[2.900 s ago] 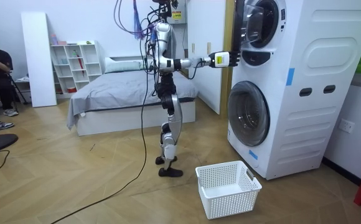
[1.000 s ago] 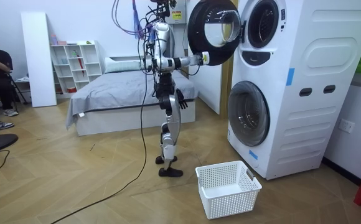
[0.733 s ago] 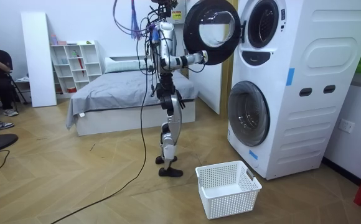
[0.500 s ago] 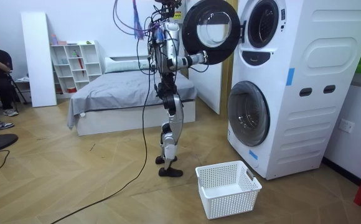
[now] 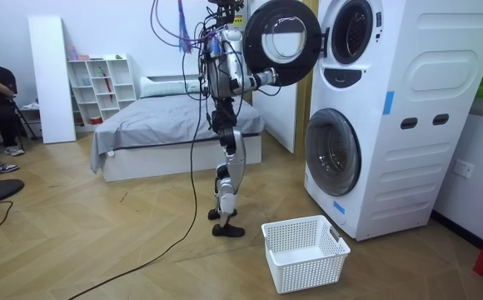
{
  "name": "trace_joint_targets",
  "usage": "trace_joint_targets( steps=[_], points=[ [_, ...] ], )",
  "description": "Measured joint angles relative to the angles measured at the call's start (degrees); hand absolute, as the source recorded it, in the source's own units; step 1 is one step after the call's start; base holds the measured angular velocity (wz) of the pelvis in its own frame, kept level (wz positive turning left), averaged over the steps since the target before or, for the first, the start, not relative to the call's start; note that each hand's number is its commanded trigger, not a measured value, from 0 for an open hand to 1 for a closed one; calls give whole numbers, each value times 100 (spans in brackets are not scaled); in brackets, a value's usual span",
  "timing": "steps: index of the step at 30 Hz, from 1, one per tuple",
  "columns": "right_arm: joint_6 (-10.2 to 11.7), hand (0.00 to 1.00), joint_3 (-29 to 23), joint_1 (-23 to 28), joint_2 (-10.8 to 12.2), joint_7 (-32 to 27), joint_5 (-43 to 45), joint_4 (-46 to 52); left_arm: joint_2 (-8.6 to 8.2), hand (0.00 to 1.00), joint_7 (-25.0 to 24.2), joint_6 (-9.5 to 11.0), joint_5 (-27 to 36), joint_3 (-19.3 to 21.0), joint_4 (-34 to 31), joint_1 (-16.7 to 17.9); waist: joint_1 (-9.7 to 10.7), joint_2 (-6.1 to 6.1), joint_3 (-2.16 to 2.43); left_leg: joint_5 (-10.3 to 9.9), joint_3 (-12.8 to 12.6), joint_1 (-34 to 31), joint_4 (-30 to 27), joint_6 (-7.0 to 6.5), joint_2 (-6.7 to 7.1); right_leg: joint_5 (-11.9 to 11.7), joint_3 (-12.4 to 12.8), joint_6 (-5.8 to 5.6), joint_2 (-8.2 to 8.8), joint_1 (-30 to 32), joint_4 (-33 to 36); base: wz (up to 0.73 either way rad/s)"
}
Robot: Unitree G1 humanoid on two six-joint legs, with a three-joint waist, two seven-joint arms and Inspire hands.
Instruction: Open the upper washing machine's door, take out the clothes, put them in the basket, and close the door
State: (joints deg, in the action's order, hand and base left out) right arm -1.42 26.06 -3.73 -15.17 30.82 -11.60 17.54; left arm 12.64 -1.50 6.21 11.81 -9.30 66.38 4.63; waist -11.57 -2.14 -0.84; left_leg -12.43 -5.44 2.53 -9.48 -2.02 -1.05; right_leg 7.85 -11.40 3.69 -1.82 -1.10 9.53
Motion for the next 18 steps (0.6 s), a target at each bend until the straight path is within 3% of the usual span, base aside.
trace_joint_targets(
  steps=[9, 18],
  points=[
    [-54, 0, 215, -197, 84, -265, 3, -114, 0, 0, 14, 2, 0, 0, -2, -7, -30, -18, 9, 2, 3, -4, -3, -3, 7, 0, -90, 0, 15, -3, 5, 0],
    [-107, 0, 208, -265, 214, -579, 322, -149, -27, 0, 87, -7, -139, 24, 0, -41, -308, -17, 8, 6, 73, -30, -18, -5, 14, 1, -138, -2, 24, -6, 4, 2]
  ],
)
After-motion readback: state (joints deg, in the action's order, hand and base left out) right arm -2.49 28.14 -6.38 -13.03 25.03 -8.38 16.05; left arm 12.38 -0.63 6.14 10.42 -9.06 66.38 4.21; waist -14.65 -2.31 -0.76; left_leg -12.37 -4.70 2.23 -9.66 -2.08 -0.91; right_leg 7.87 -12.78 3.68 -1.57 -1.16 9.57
